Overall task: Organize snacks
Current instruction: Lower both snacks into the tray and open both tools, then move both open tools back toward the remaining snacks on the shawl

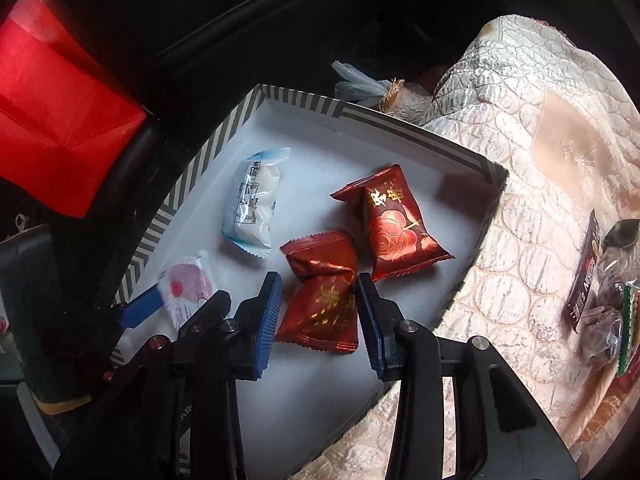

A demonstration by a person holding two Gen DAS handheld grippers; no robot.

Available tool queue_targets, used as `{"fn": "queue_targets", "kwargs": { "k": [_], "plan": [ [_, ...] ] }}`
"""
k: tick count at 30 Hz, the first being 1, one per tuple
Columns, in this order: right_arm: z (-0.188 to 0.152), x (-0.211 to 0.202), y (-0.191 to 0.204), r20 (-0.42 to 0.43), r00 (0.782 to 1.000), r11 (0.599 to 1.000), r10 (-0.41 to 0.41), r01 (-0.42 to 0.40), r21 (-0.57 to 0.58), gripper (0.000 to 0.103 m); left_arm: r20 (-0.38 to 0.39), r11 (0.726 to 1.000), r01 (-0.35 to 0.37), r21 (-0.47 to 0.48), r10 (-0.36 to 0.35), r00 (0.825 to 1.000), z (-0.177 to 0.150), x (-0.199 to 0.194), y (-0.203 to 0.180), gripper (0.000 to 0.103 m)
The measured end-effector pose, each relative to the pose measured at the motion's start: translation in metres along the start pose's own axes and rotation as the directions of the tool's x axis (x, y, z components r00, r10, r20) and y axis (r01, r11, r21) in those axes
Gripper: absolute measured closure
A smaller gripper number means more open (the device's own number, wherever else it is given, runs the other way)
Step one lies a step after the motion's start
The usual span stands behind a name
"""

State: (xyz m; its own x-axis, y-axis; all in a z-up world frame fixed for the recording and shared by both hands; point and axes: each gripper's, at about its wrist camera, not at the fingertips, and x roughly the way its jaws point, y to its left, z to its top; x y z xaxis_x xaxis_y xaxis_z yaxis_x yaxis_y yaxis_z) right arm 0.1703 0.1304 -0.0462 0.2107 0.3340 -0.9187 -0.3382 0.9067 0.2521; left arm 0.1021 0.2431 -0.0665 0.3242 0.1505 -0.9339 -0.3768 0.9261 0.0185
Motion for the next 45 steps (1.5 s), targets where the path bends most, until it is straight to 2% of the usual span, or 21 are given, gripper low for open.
{"fn": "queue_targets", "kwargs": {
  "k": [10, 14, 17, 19, 25, 33, 34, 35, 36, 40, 45],
  "plan": [
    [-0.035, -0.052, -0.025, 0.076, 0.996, 0.998, 0.044, -0.048, 0.051, 0.065, 0.056, 1.000, -0.003, 0.002, 0.003, 0.998, -0.008, -0.027, -0.001, 0.026],
    [-0.054, -0.072, -0.038, 0.103, 0.994, 0.998, 0.022, -0.028, 0.060, 0.065, 0.097, 0.999, 0.016, 0.040, -0.020, 0.995, -0.019, -0.049, -0.016, 0.026],
    [-0.068, -0.089, -0.048, 0.145, 0.989, 0.998, -0.006, -0.004, 0.069, 0.065, 0.120, 0.997, 0.024, 0.077, -0.033, 0.992, -0.028, -0.064, -0.030, 0.018],
    [-0.076, -0.102, -0.055, 0.179, 0.984, 0.997, -0.021, 0.007, 0.077, 0.065, 0.126, 0.994, 0.041, 0.099, -0.053, 0.991, -0.033, -0.071, -0.041, 0.018],
    [-0.096, -0.123, -0.074, 0.211, 0.972, 0.992, -0.108, 0.092, 0.086, 0.065, 0.125, 0.982, 0.076, 0.171, -0.098, 0.987, -0.048, -0.090, -0.073, 0.018],
    [-0.128, -0.149, -0.132, 0.230, 0.956, 0.969, -0.183, 0.136, 0.204, 0.065, 0.105, 0.960, 0.111, 0.258, -0.142, 0.984, -0.065, -0.097, -0.117, 0.018],
    [-0.131, -0.151, -0.140, 0.228, 0.954, 0.965, -0.193, 0.143, 0.220, 0.064, 0.100, 0.956, 0.115, 0.270, -0.147, 0.984, -0.067, -0.097, -0.122, 0.018],
    [-0.134, -0.153, -0.147, 0.223, 0.954, 0.961, -0.202, 0.148, 0.234, 0.058, 0.093, 0.952, 0.120, 0.282, -0.151, 0.984, -0.070, -0.096, -0.128, 0.018],
    [-0.136, -0.155, -0.155, 0.221, 0.953, 0.956, -0.207, 0.150, 0.251, 0.052, 0.086, 0.948, 0.123, 0.293, -0.154, 0.984, -0.072, -0.095, -0.133, 0.018],
    [-0.145, -0.163, -0.181, 0.235, 0.950, 0.939, -0.204, 0.123, 0.321, 0.052, 0.067, 0.934, 0.132, 0.333, -0.163, 0.984, -0.078, -0.093, -0.150, 0.018],
    [-0.144, -0.165, -0.190, 0.242, 0.951, 0.935, -0.191, 0.102, 0.339, 0.052, 0.051, 0.925, 0.133, 0.356, -0.161, 0.986, -0.082, -0.090, -0.165, 0.018]
  ]
}}
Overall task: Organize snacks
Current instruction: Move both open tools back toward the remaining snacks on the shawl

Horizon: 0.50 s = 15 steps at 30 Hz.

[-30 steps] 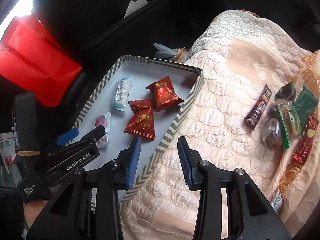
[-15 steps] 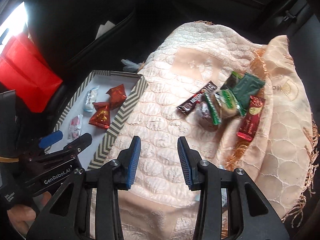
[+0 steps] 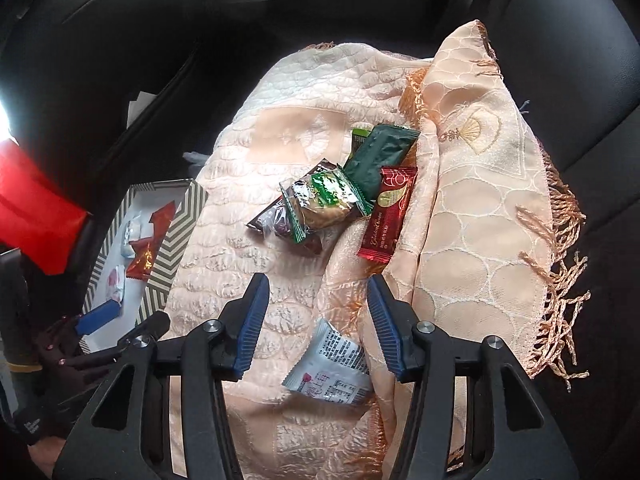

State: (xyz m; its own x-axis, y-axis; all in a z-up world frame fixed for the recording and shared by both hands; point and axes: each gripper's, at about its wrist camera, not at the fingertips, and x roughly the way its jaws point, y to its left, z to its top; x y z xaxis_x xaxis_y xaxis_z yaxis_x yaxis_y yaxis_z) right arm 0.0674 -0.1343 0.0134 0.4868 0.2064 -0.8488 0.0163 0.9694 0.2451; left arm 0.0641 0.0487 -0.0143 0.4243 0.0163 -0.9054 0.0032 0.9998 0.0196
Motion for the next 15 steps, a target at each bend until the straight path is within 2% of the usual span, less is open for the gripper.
{"fn": "queue_targets", "kwargs": {
  "k": [5, 7, 15],
  "plan": [
    [0.007, 0.007, -0.001, -0.016, 1.000, 1.000, 0.018, -0.018, 0.002, 0.052, -0.010, 1.000, 0.002, 0.014, -0.002, 1.000, 0.003, 0.004, -0.008, 0.018],
    [0.013, 0.015, 0.001, -0.037, 0.999, 1.000, 0.023, -0.024, -0.015, 0.046, -0.011, 1.000, 0.003, 0.017, -0.003, 1.000, 0.002, 0.005, -0.009, 0.018],
    [0.054, 0.059, 0.007, -0.128, 0.992, 0.998, -0.012, 0.003, -0.067, 0.039, -0.035, 1.000, -0.002, 0.005, 0.002, 0.999, 0.000, 0.014, -0.004, 0.018]
  ]
}}
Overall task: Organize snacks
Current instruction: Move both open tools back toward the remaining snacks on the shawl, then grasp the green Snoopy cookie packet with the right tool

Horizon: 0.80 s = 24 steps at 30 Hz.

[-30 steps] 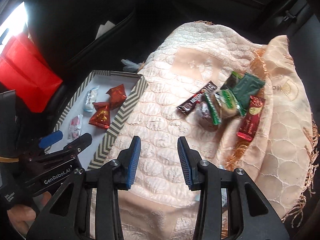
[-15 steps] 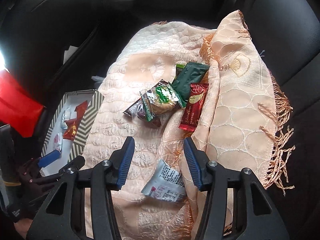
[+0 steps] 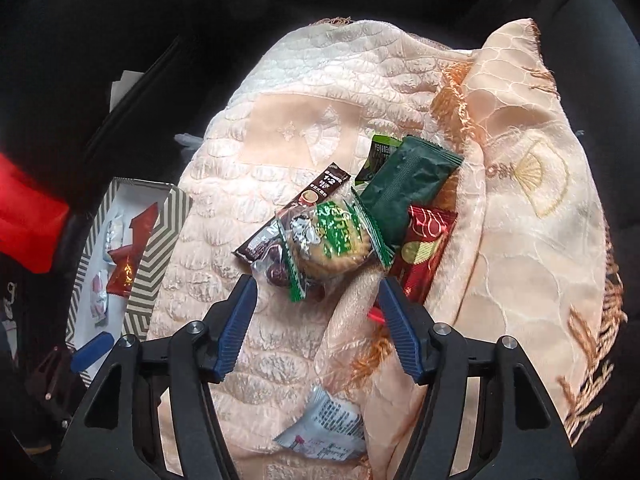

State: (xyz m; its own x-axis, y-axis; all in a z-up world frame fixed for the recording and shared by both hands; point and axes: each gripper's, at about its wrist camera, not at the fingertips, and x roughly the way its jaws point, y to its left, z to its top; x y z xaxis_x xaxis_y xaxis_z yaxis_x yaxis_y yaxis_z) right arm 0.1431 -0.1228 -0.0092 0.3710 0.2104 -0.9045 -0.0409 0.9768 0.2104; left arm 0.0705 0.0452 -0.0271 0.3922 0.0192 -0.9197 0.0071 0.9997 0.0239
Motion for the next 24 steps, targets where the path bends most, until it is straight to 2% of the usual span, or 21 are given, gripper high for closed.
{"fn": "queue_targets", "kwargs": {
  "k": [6, 8, 13, 24],
  "plan": [
    [0.029, 0.031, -0.003, -0.073, 0.997, 0.998, -0.035, 0.031, -0.056, 0.039, -0.024, 1.000, -0.007, -0.016, 0.007, 1.000, 0.000, 0.010, 0.006, 0.018],
    [0.034, 0.037, -0.005, -0.085, 0.996, 0.998, -0.028, 0.023, -0.063, 0.036, -0.033, 1.000, -0.007, -0.020, 0.007, 0.999, 0.000, 0.013, 0.007, 0.018],
    [0.039, 0.052, -0.007, -0.124, 0.992, 0.996, 0.033, -0.042, -0.074, 0.035, -0.047, 1.000, -0.011, -0.012, 0.011, 0.999, -0.001, 0.018, 0.003, 0.018],
    [0.044, 0.071, -0.028, -0.149, 0.976, 0.986, 0.159, -0.152, 0.063, 0.032, -0.055, 1.000, -0.013, -0.006, 0.012, 0.998, -0.003, 0.019, 0.001, 0.018]
  ]
}}
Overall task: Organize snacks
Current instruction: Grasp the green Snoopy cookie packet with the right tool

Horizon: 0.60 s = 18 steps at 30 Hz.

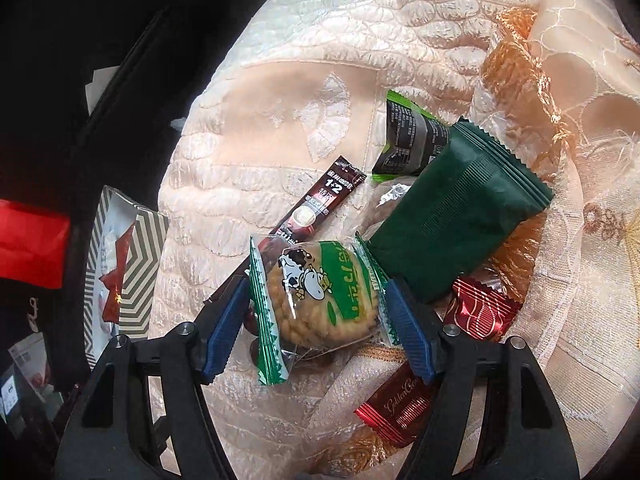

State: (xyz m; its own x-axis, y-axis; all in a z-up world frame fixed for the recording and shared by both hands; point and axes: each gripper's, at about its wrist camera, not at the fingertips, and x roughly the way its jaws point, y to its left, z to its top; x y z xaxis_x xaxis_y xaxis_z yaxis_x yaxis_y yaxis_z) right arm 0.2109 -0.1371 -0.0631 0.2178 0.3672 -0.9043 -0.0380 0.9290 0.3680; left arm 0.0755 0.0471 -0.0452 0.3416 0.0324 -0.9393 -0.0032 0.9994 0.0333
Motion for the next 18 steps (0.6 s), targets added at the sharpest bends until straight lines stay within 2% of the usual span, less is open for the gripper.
{"fn": "queue_targets", "kwargs": {
  "k": [1, 3, 6, 11, 18],
  "plan": [
    [-0.001, -0.002, -0.001, 0.016, 1.000, 1.000, 0.010, -0.011, 0.015, 0.032, 0.001, 1.000, -0.001, -0.001, 0.001, 1.000, 0.000, 0.000, 0.000, 0.018],
    [-0.005, -0.008, -0.004, 0.034, 0.999, 0.999, 0.014, -0.016, 0.042, 0.044, 0.000, 1.000, 0.000, -0.005, 0.000, 1.000, 0.000, 0.000, 0.001, 0.018],
    [-0.012, -0.014, -0.004, 0.054, 0.999, 0.999, -0.004, 0.001, 0.039, 0.049, -0.002, 1.000, 0.003, -0.010, -0.003, 1.000, 0.000, 0.001, 0.002, 0.018],
    [-0.020, -0.028, 0.003, 0.098, 0.995, 1.000, -0.025, 0.023, 0.019, 0.050, 0.008, 1.000, 0.006, -0.012, -0.006, 1.000, 0.003, 0.001, 0.002, 0.018],
    [-0.037, -0.062, 0.000, 0.200, 0.979, 0.997, 0.043, -0.056, 0.058, 0.050, 0.029, 0.997, 0.052, -0.055, -0.050, 0.998, 0.029, 0.004, -0.005, 0.018]
  ]
}}
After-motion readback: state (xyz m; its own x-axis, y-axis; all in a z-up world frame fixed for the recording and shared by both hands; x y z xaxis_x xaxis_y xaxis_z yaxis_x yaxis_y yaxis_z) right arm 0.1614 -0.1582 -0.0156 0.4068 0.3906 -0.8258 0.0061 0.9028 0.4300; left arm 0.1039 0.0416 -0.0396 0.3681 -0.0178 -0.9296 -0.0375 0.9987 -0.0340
